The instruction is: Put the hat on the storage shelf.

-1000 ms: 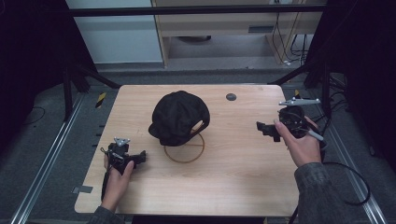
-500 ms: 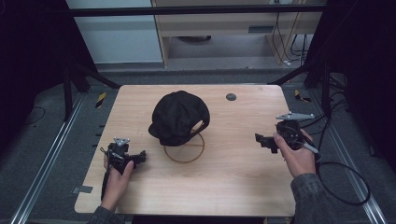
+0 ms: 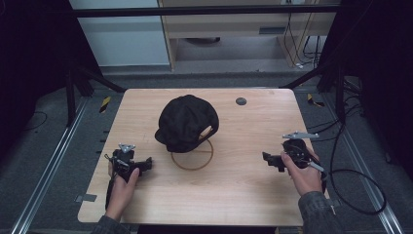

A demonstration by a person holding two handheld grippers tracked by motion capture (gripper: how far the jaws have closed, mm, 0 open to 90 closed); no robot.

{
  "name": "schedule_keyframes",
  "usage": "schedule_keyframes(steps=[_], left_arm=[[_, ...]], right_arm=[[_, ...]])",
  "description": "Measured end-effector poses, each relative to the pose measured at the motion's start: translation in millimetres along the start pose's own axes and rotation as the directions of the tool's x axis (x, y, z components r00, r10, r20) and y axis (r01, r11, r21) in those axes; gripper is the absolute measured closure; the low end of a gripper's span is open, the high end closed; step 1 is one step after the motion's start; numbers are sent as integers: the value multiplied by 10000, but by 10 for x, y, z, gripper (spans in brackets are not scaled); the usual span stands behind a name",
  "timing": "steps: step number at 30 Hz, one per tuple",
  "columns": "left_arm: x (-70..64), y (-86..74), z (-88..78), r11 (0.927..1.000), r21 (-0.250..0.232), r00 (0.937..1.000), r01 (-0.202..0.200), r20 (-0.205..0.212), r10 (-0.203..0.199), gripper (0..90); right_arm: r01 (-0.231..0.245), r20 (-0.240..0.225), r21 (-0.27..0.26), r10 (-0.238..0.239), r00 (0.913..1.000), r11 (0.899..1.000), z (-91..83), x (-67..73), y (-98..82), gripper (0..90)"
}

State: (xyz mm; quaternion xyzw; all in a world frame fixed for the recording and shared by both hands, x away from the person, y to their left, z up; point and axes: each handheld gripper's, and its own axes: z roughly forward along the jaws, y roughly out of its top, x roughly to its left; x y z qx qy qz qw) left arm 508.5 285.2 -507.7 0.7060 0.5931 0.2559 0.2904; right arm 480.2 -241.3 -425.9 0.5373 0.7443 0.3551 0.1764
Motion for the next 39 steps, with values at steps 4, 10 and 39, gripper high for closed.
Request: schedule_keyframes(steps=[4,10,39], left_arm=[[0,0,0,10000,1,10000,-2,0,2,0],[0,0,0,10000,2,10000,-1,0,1,0],[0,0,0,10000,3,10000,-3,-1,3,0]], right_arm=[[-12,-4,146,12,10000,9999,91,9,-103,103],[-35,-88,302,38,10000,9995,182,36,-203,100],[277,-389,405,-261,9989,9988,553,340,-454,88]])
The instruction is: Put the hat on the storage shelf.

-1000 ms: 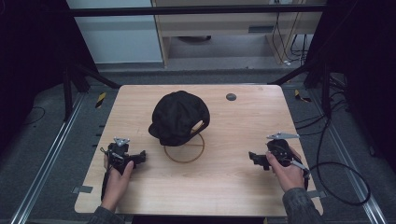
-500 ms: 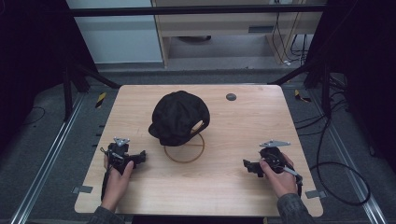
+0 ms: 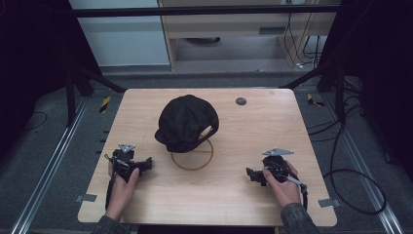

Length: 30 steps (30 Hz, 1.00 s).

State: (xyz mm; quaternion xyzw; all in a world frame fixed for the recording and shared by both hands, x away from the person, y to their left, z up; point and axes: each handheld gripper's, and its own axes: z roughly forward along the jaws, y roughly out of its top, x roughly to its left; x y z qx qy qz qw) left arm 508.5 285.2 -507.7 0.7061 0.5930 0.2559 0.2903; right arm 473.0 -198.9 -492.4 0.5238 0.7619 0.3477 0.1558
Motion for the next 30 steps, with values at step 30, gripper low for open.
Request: schedule_keyframes(steps=[30], left_arm=[[0,-1,0,10000,0,10000,-2,-3,2,0]], right_arm=[[719,1209,-408,-665,9904,9966,312,318,-19,31]])
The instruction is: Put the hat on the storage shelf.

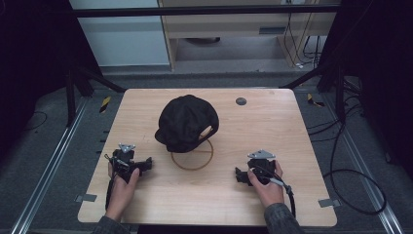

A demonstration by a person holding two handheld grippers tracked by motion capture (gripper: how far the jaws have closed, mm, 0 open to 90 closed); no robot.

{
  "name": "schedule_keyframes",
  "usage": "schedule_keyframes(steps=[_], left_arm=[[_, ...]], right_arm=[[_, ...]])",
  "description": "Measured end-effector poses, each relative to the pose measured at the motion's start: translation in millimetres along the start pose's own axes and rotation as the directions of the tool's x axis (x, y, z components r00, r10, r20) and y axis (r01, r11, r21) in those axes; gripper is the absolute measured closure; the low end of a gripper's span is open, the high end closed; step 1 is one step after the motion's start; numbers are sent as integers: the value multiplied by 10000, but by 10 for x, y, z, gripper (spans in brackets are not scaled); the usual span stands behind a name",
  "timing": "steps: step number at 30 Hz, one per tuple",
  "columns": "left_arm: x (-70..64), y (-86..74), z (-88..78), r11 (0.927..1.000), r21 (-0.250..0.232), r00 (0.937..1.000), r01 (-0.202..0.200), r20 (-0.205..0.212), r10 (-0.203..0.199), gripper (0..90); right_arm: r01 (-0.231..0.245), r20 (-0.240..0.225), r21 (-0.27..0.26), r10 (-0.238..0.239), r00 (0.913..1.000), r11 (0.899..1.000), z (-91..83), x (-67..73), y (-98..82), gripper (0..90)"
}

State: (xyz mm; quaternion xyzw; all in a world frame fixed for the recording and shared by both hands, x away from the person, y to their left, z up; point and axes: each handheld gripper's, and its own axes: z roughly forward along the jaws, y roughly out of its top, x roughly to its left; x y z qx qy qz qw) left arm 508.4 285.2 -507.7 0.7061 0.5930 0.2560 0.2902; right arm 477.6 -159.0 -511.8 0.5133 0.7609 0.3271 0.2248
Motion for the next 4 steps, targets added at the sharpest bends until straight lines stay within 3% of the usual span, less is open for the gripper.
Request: schedule_keyframes(steps=[4], left_arm=[[0,0,0,10000,2,10000,-4,0,4,0]], right_arm=[[78,-92,12,-78,9999,10000,-12,4,-11,31]])
